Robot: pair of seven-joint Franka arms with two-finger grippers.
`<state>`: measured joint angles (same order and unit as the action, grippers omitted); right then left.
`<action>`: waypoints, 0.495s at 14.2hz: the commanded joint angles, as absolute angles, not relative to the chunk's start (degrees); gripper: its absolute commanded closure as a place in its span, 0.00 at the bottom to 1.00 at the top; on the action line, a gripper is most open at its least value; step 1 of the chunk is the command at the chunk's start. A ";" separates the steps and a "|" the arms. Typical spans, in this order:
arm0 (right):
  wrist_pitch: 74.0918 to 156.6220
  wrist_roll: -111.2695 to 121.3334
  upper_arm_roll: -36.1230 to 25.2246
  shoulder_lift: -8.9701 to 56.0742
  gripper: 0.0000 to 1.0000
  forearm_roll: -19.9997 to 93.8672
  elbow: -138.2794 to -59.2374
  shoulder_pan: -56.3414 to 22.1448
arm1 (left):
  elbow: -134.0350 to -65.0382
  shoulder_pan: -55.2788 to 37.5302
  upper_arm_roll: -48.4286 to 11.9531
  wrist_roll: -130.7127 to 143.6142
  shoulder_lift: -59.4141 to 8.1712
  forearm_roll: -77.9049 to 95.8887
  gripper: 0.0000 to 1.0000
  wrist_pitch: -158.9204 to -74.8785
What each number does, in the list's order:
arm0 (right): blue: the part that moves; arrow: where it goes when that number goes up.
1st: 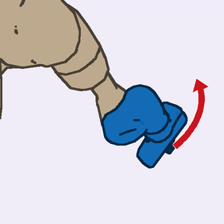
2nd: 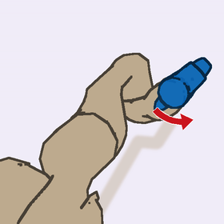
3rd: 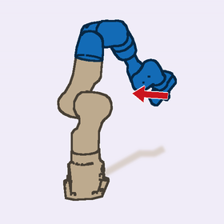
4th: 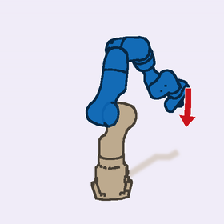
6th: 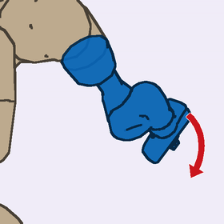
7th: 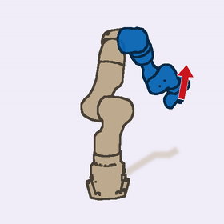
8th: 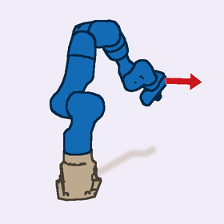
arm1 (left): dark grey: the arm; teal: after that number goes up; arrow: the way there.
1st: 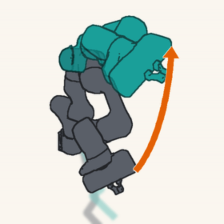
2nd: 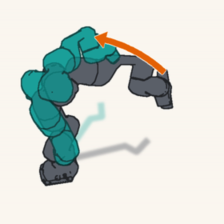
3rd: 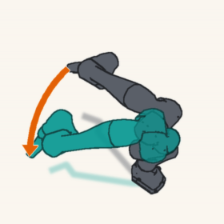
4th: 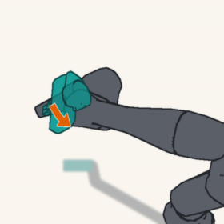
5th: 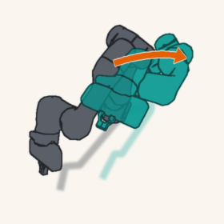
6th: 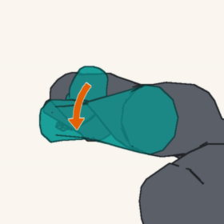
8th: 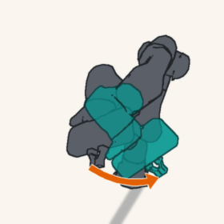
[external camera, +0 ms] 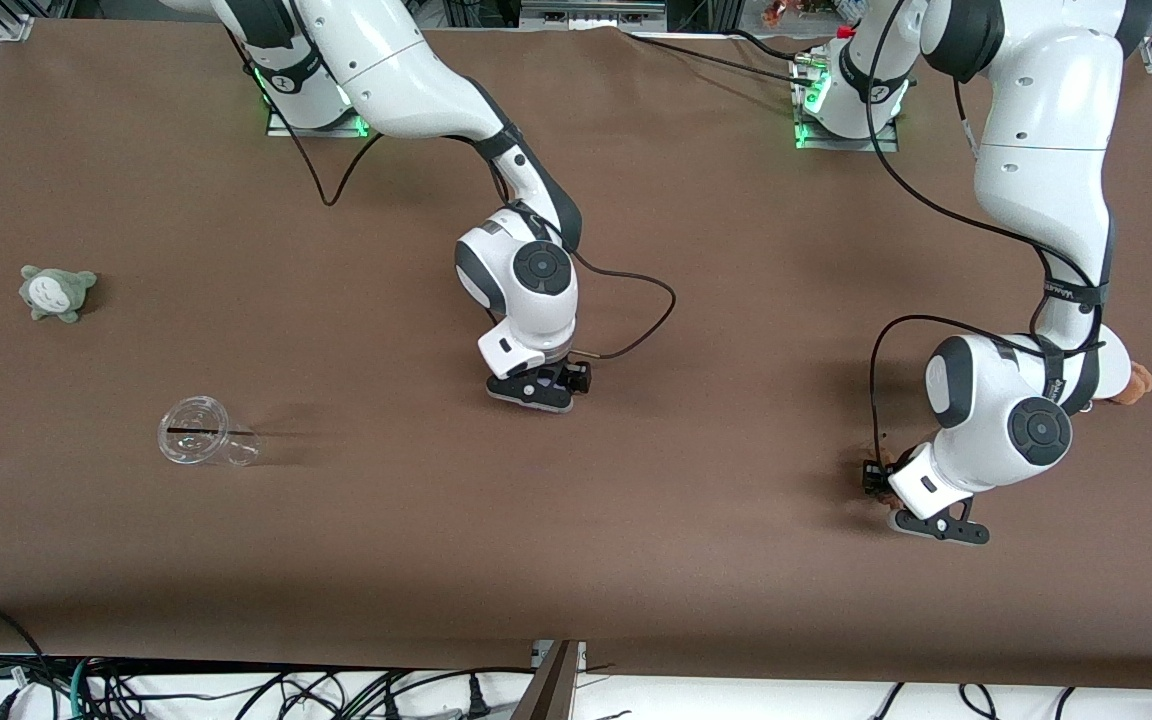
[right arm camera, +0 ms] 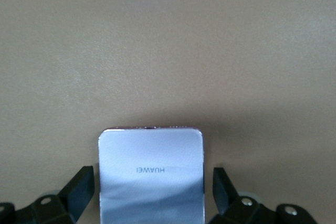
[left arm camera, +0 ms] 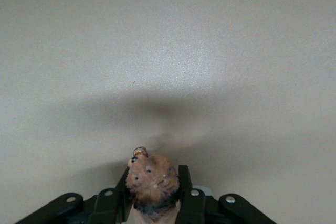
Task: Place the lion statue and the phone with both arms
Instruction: 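Carry the lion with the left gripper while the right gripper carries the phone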
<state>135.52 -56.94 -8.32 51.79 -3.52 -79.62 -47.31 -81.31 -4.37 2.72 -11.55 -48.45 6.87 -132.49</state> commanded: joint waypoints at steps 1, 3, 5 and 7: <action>135.18 -58.01 -8.79 52.38 0.00 -4.66 -79.45 -47.72 | -78.31 -3.52 2.29 -11.60 -52.65 7.12 0.61 -134.03; 135.44 -58.09 -8.79 52.91 0.00 -4.66 -79.45 -47.72 | -78.31 -3.17 2.29 -11.43 -52.65 7.82 0.00 -134.03; 135.70 -58.10 -8.79 53.52 0.00 -4.57 -79.45 -47.72 | -78.31 -2.37 2.20 -11.51 -51.95 9.93 0.00 -133.86; 136.75 -58.10 -8.79 54.22 0.06 -4.57 -79.45 -47.72 | -78.75 -2.55 1.76 -10.99 -50.37 10.11 0.00 -132.63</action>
<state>135.99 -56.95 -8.37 52.78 -3.53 -79.57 -47.32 -80.17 -2.95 2.65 -11.41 -51.07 9.25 -134.30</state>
